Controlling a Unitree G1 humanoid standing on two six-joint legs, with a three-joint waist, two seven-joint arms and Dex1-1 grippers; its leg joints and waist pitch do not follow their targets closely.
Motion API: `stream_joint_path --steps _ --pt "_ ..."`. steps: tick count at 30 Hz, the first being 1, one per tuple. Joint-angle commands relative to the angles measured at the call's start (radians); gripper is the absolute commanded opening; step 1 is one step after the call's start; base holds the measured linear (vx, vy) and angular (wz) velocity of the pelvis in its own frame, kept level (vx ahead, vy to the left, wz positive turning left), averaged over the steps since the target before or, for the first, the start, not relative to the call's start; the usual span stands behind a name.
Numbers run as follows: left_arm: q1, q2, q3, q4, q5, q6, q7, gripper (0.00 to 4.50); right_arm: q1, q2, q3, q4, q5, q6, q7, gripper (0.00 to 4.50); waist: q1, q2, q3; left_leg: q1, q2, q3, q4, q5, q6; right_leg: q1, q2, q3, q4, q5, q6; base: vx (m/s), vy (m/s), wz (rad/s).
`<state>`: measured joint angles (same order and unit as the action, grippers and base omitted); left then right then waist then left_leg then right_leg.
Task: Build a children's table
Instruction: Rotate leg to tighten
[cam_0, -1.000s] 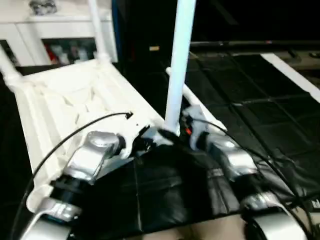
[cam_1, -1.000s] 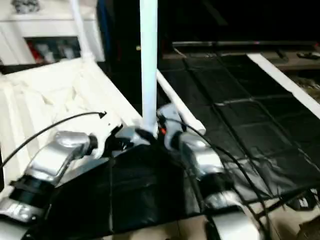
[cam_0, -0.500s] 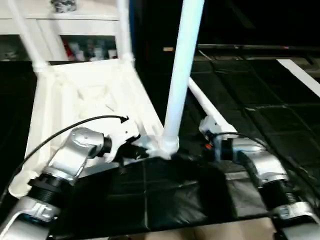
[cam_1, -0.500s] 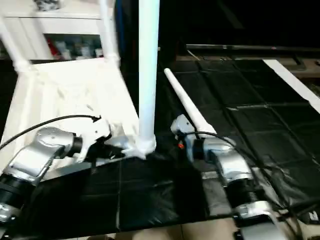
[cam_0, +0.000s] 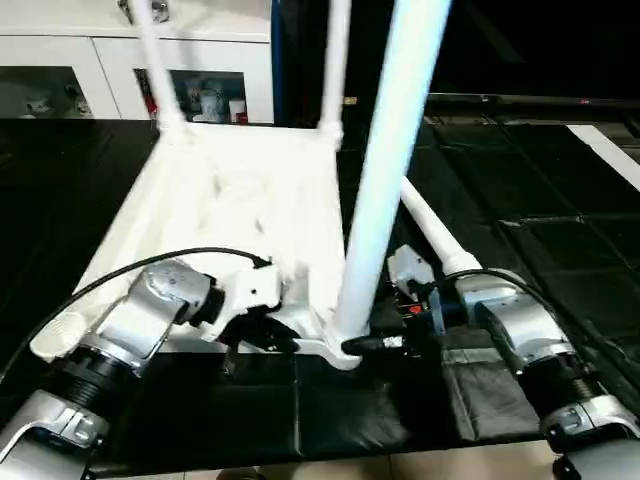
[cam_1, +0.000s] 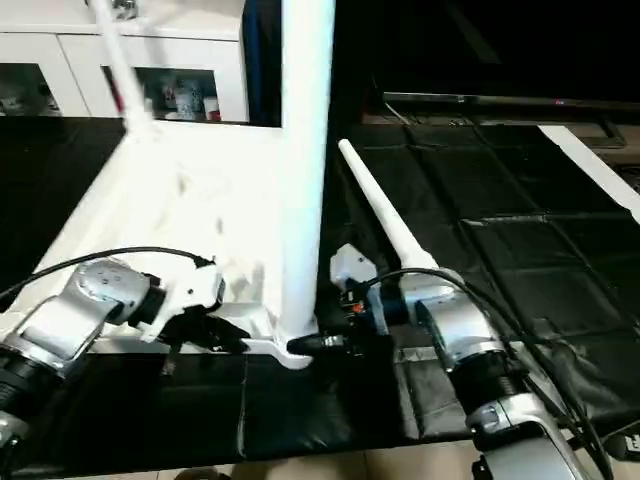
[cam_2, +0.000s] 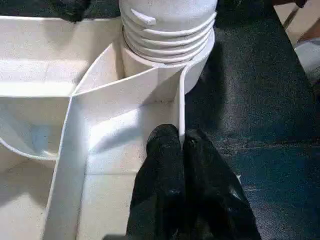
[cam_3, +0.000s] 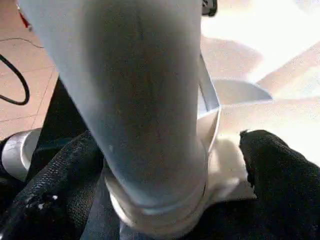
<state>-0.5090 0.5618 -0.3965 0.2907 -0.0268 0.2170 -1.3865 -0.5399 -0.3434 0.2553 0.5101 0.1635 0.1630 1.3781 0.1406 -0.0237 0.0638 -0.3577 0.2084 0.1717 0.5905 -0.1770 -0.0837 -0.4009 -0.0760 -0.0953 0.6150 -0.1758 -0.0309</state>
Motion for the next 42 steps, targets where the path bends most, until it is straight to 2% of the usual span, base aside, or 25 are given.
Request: stream_joint_path --steps 1,7,10,11,20,28,33,34,35,36,38,39,41,42 --pt "-0.025 -0.006 -0.016 -0.01 -0.005 -0.018 -0.032 0.0 -0.016 0.001 0.009 0.005 -0.005 -0.011 0.005 4.31 -0.009 0.006 -0.074 0.01 0.029 -0.003 -0.068 -0.196 0.017 0.051 -0.071 0.057 -0.073 -0.272 -0.176 0.0 0.0 0.0" --pt "-0.025 0.001 -0.016 0.001 -0.003 -0.031 -0.029 0.0 -0.027 0.011 0.009 0.029 -0.004 -0.022 0.004 3.81 -0.009 0.005 -0.075 0.009 0.029 -0.002 -0.068 -0.197 0.016 0.052 -0.071 0.057 -0.072 -0.258 -0.179 0.0 0.0 0.0" --pt "-0.026 0.001 -0.014 0.008 0.0 -0.036 -0.027 0.0 -0.032 0.013 0.011 0.038 -0.004 -0.024 0.012 3.65 -0.009 0.005 -0.074 0.01 0.028 -0.003 -0.068 -0.204 0.015 0.052 -0.071 0.057 -0.075 -0.281 -0.171 0.0 0.0 0.0" --pt "-0.026 0.001 -0.012 0.011 0.001 -0.037 -0.025 0.0 -0.032 0.014 0.012 0.039 -0.003 -0.023 0.014 3.38 -0.009 0.004 -0.073 0.009 0.028 -0.003 -0.068 -0.207 0.015 0.051 -0.072 0.057 -0.076 -0.293 -0.166 0.0 0.0 0.0" --pt "-0.024 -0.001 -0.009 0.022 0.004 -0.044 -0.014 0.0 -0.023 0.013 0.025 0.035 -0.007 -0.032 0.02 2.77 -0.009 0.004 -0.073 0.01 0.028 -0.003 -0.069 -0.208 0.013 0.051 -0.071 0.057 -0.077 -0.31 -0.159 0.0 0.0 0.0" --pt "-0.014 -0.01 0.004 0.028 -0.001 -0.028 0.014 0.0 -0.009 0.018 0.032 0.025 -0.008 -0.021 0.014 2.63 -0.009 0.006 -0.072 0.01 0.028 -0.004 -0.069 -0.213 0.01 0.051 -0.072 0.057 -0.078 -0.32 -0.157 0.0 0.0 0.0" --pt "-0.011 -0.043 0.045 0.023 -0.019 0.039 0.092 0.0 0.026 0.035 0.026 -0.008 0.004 0.019 -0.025 2.62 -0.009 0.006 -0.069 0.014 0.027 -0.005 -0.07 -0.237 0.003 0.049 -0.072 0.056 -0.084 -0.358 -0.15 0.0 0.0 0.0" --pt "-0.012 -0.07 0.075 0.016 -0.034 0.082 0.147 0.0 0.044 0.05 0.017 -0.019 0.009 0.041 -0.063 2.62 -0.011 0.016 -0.069 0.015 0.028 -0.005 -0.072 -0.248 -0.002 0.049 -0.073 0.057 -0.085 -0.373 -0.15 0.0 0.0 0.0" --pt "-0.012 -0.083 0.089 0.012 -0.041 0.101 0.172 0.0 0.051 0.058 0.014 -0.02 0.008 0.048 -0.082 2.62 -0.012 0.01 -0.069 0.015 0.028 -0.006 -0.072 -0.254 -0.006 0.049 -0.072 0.056 -0.088 -0.379 -0.144 0.0 0.0 0.0" --pt "-0.008 -0.101 0.11 -0.002 -0.051 0.13 0.211 0.0 0.061 0.075 0.0 -0.017 0.013 0.055 -0.119 2.62 -0.012 0.011 -0.069 0.016 0.026 -0.008 -0.072 -0.259 -0.006 0.05 -0.072 0.054 -0.089 -0.385 -0.143 0.0 0.0 0.0" --pt "0.003 -0.138 0.15 -0.036 -0.066 0.19 0.291 0.0 0.067 0.117 -0.034 0.005 0.019 0.072 -0.212 2.61 -0.016 0.009 -0.07 0.013 0.025 -0.008 -0.072 -0.255 -0.009 0.051 -0.073 0.053 -0.09 -0.386 -0.14 0.0 0.0 0.0" --pt "0.012 -0.163 0.173 -0.059 -0.07 0.229 0.345 0.0 0.064 0.146 -0.057 0.026 0.023 0.084 -0.277 2.61 -0.028 0.007 -0.07 0.009 0.027 -0.01 -0.074 -0.254 -0.018 0.054 -0.074 0.054 -0.084 -0.376 -0.146 0.0 0.0 0.0" --pt "0.021 -0.197 0.201 -0.088 -0.07 0.281 0.412 0.0 0.055 0.185 -0.086 0.055 0.028 0.104 -0.361 2.61 -0.045 0.003 -0.069 0.003 0.02 -0.012 -0.073 -0.258 -0.018 0.058 -0.074 0.048 -0.09 -0.419 -0.132 0.0 0.0 0.0" --pt "0.027 -0.227 0.217 -0.112 -0.066 0.32 0.46 0.0 0.035 0.221 -0.111 0.088 0.035 0.124 -0.428 2.61 -0.059 -0.006 -0.071 -0.004 0.018 -0.012 -0.07 -0.227 -0.009 0.061 -0.072 0.047 -0.091 -0.426 -0.118 0.0 0.0 0.0"
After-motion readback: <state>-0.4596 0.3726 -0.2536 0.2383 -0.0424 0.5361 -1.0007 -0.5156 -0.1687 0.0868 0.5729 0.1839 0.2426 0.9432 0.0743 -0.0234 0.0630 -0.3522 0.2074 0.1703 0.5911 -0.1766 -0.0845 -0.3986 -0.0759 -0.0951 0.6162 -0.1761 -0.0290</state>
